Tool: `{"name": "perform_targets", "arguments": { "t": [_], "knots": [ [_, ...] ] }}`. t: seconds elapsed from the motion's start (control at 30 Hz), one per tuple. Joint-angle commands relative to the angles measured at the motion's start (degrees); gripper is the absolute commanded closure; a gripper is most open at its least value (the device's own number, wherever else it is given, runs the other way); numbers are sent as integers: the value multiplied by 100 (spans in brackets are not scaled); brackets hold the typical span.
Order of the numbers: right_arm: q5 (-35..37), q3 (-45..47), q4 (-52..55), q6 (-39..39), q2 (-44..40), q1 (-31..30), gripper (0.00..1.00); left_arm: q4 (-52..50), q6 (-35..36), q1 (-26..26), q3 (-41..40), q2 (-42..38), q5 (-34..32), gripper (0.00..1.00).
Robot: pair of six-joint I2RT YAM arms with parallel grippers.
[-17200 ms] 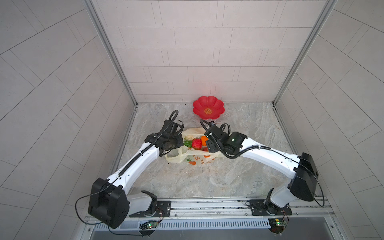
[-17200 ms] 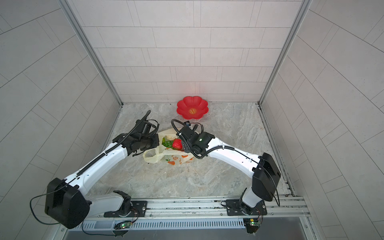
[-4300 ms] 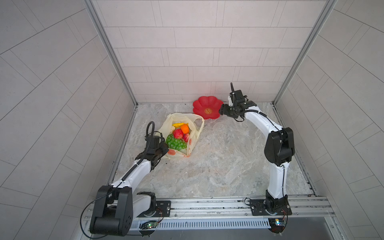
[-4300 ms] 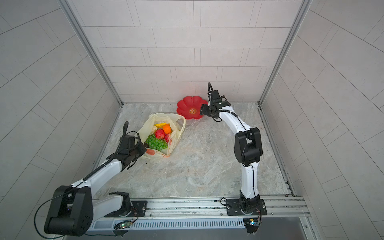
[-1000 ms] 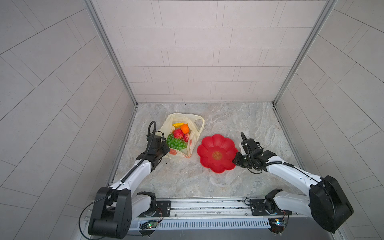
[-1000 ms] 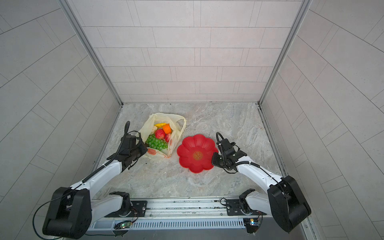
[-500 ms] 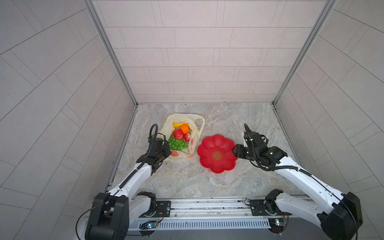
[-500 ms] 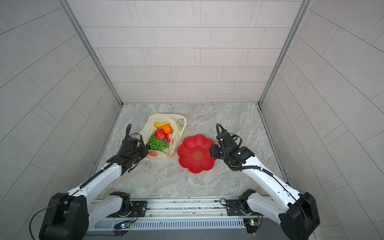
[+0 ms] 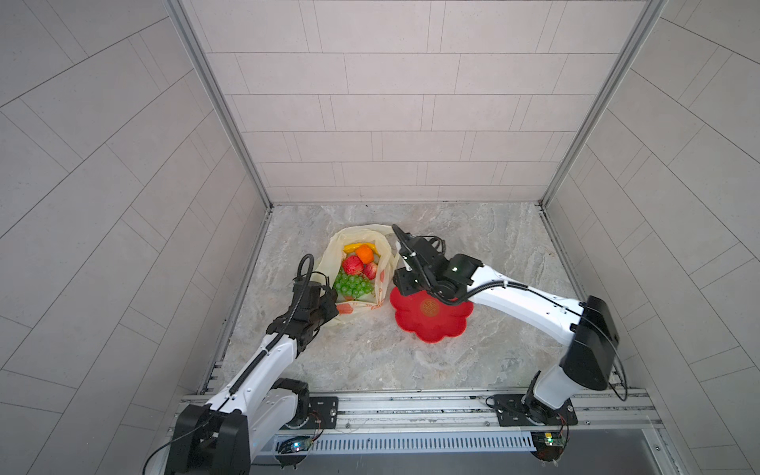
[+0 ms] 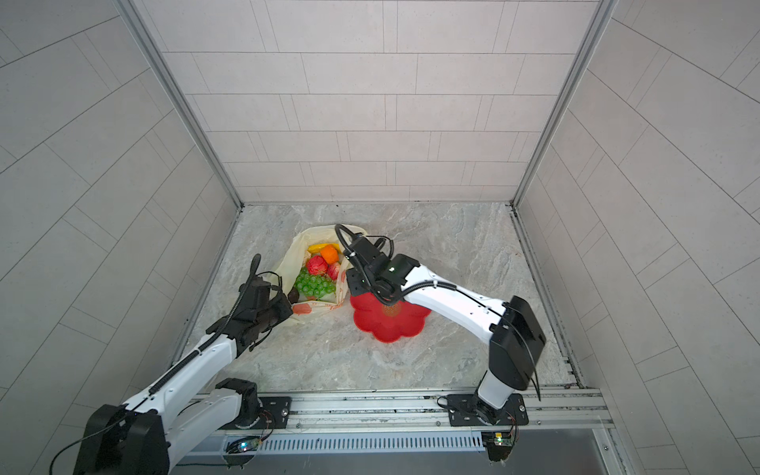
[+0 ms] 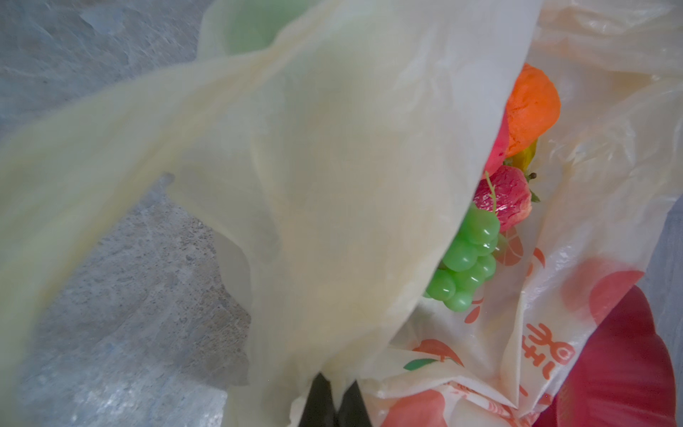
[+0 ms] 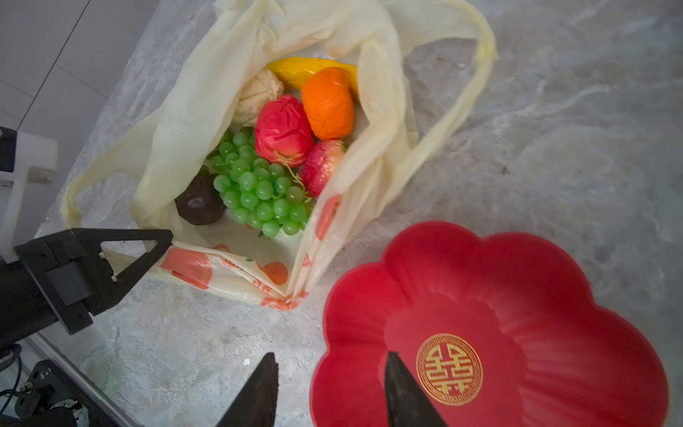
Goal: Take fruits out of the plastic bag
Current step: Move the plate to the center of the table, then pick up the fruit from the plastic bag.
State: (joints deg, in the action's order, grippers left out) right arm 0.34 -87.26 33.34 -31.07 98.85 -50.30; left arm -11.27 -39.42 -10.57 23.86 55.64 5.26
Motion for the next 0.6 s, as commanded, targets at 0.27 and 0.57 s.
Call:
{"name": "perform_targets", "arguments": {
  "t": [0.27,0.57],
  "knots": [
    [179,-2846,961,263,2402,-42,53,-120,145,-365,31,-85,-390,96],
    [-123,-4904,1432,295,4011,133,42,-227,141,-535,102,-71,-620,97]
  ]
}}
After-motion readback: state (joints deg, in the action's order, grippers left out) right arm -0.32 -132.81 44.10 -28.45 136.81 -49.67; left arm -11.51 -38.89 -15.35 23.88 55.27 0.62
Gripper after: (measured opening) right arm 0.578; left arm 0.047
